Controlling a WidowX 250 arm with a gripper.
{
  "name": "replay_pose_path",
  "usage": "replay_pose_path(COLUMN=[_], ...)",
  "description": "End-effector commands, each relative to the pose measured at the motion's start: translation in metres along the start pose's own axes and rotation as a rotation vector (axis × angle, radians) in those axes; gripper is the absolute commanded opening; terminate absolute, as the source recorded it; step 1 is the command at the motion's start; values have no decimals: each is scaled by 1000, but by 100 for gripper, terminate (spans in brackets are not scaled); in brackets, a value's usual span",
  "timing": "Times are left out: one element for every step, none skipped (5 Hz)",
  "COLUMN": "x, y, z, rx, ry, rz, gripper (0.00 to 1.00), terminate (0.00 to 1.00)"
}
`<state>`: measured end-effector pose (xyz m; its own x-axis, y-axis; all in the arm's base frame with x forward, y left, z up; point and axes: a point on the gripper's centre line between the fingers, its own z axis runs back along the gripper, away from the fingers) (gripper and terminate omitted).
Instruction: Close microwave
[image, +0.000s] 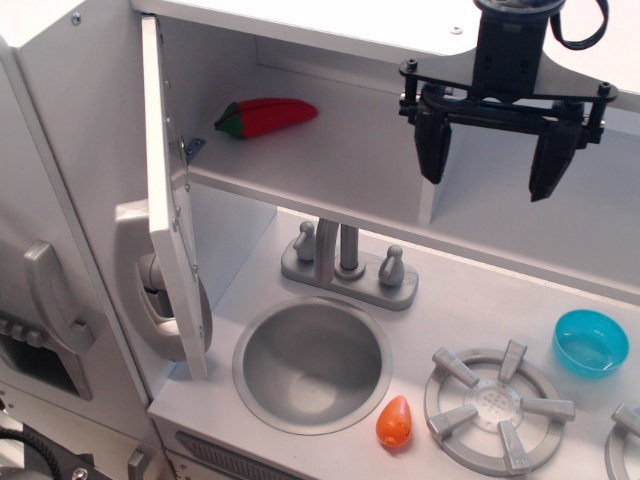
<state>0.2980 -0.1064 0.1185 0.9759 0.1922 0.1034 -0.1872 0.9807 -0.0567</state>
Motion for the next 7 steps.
replay_pose_path(x=[0,4,7,8,0,-6,-14], y=[0,16,47,78,115,141,169], z=[0,20,45,68,84,84,77], rx=[0,-35,-73,-117,-145,-89,-28], ry=[0,1,-25,-47,-97,-112,-121], rz=[0,26,51,65,64,62,69], gripper=[100,100,100,100,100,100,100], terminate=[0,0,0,0,0,0,0])
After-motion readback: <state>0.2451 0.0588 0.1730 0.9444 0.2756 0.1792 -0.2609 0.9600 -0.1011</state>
